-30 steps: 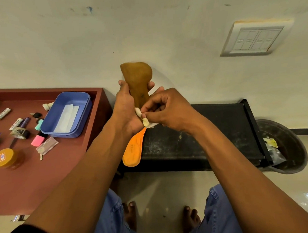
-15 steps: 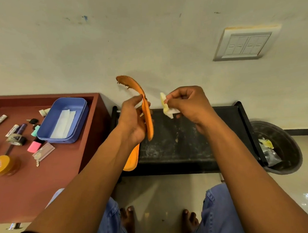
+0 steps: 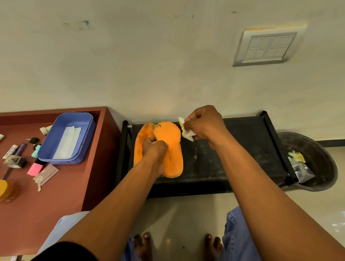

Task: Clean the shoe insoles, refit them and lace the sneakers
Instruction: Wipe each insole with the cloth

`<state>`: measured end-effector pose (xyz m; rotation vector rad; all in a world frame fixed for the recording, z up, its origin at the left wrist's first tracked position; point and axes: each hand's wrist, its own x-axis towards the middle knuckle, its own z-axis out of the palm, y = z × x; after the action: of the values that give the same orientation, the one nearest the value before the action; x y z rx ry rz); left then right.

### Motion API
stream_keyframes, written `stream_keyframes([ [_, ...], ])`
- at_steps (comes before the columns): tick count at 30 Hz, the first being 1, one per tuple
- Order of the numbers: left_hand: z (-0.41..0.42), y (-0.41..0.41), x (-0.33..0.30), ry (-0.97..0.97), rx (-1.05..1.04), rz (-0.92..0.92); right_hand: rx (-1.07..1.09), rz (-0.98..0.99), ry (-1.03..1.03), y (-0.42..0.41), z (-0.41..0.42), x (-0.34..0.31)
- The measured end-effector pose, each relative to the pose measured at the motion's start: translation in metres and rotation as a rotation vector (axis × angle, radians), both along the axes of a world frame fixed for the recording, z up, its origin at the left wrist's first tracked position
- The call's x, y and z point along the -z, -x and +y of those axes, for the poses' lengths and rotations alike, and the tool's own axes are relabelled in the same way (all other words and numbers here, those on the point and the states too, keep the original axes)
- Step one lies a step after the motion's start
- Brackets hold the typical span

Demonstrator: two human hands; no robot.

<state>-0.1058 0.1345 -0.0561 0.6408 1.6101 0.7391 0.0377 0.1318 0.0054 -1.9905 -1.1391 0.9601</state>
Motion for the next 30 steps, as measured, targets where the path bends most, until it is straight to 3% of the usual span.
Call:
stream_keyframes([
  [12,-0.015,-0.013,0.018,-0.037,0.013,0.066,-0.022,0.005,0.074,0.001,0.004,0.017],
  [16,-0.008,-0.015,0.002,-0.189,0.010,0.197,-0.020,0.043,0.067,0.000,0.004,0.020],
  [22,-0.006,-0.022,-0.039,-0.241,0.055,-0.184,0.086,0.171,0.002,-0.002,0.006,0.020],
  [30,-0.003,-0.029,-0.047,-0.418,0.192,-0.053,0.235,0.230,-0.134,-0.015,-0.003,0.007],
])
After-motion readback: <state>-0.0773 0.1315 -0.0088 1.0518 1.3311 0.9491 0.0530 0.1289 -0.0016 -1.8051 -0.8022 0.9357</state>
